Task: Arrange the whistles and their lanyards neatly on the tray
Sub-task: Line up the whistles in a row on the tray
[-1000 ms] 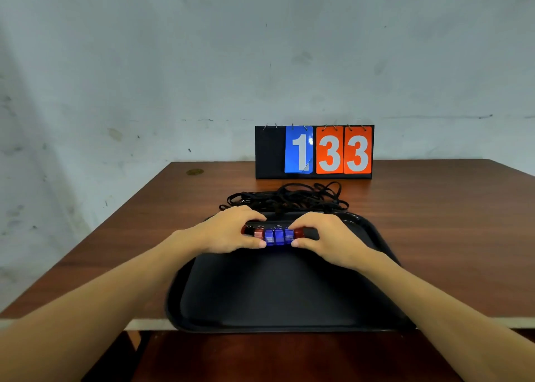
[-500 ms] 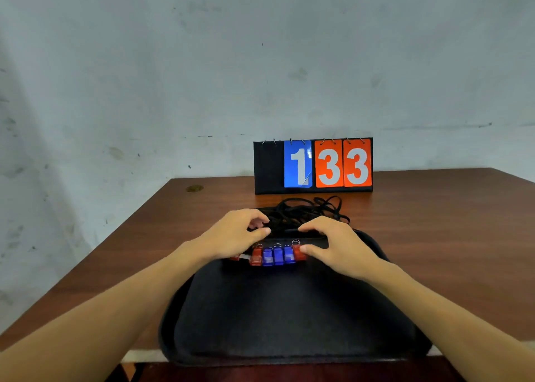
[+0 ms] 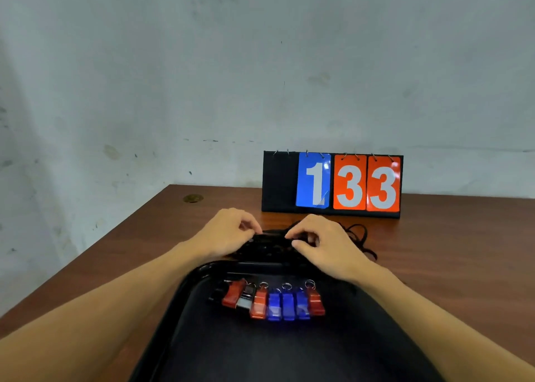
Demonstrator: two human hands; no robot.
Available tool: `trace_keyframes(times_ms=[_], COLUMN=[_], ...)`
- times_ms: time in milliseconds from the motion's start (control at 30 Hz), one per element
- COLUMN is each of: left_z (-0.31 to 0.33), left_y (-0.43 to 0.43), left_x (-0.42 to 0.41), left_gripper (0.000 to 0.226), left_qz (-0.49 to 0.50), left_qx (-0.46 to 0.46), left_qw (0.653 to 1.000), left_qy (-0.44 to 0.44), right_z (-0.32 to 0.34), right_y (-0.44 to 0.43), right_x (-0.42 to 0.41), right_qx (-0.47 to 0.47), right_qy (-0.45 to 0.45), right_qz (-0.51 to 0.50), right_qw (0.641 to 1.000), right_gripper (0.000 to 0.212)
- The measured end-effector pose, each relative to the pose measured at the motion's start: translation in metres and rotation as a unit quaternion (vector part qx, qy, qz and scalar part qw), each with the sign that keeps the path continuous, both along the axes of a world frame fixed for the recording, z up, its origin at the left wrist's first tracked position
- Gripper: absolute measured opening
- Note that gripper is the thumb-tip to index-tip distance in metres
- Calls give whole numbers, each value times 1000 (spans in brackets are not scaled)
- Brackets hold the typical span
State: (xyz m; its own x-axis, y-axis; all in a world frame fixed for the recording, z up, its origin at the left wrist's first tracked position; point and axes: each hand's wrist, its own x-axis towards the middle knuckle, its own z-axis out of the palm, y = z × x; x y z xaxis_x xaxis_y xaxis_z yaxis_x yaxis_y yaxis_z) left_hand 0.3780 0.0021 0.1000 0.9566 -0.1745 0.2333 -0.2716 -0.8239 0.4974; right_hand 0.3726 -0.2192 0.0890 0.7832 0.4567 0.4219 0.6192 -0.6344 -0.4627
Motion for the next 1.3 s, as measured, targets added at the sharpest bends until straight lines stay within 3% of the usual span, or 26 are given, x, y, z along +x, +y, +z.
trace_keyframes(times_ms=[233, 400, 533, 633, 733, 933, 1033, 1100, 1167, 1300], left_z=[-11, -27, -29, -25, -20, -24, -25, -22, -20, -18], left_y=[15, 25, 24, 23, 25, 32, 28, 24, 19, 9], left_x=[26, 34, 35, 31, 25, 19, 17, 18, 20, 25], left_gripper=[18, 15, 17, 21, 23, 26, 15, 12, 11, 29], left_qz=[67, -22, -48, -82, -77, -15, -8, -5, -14, -72], left_qx=[-97, -70, -126, -103, -84, -78, -96, -80, -49, 45], left_qw=[993, 995, 986, 982, 984, 994, 994, 997, 999, 993], left_qy=[-14, 72, 95, 134, 135, 77, 45, 17, 9, 81], right_z=[-3, -11, -12, -6, -2, -2, -5, -5, -6, 1], right_y=[34, 43, 39, 35, 28, 3, -11, -15, -16, -9], right_x=[44, 54, 56, 52, 49, 60, 66, 66, 65, 53], right_qx=[-67, -138, -95, -63, -12, 123, 93, 60, 87, 157], right_qy=[27, 83, 98, 103, 111, 120, 156, 165, 134, 105], right_qz=[11, 63, 54, 41, 4, -150, -200, -219, -225, -188], right_qw=[997, 985, 989, 992, 994, 974, 963, 960, 961, 964], right_gripper=[23, 31, 18, 5, 21, 16, 18, 20, 39, 50])
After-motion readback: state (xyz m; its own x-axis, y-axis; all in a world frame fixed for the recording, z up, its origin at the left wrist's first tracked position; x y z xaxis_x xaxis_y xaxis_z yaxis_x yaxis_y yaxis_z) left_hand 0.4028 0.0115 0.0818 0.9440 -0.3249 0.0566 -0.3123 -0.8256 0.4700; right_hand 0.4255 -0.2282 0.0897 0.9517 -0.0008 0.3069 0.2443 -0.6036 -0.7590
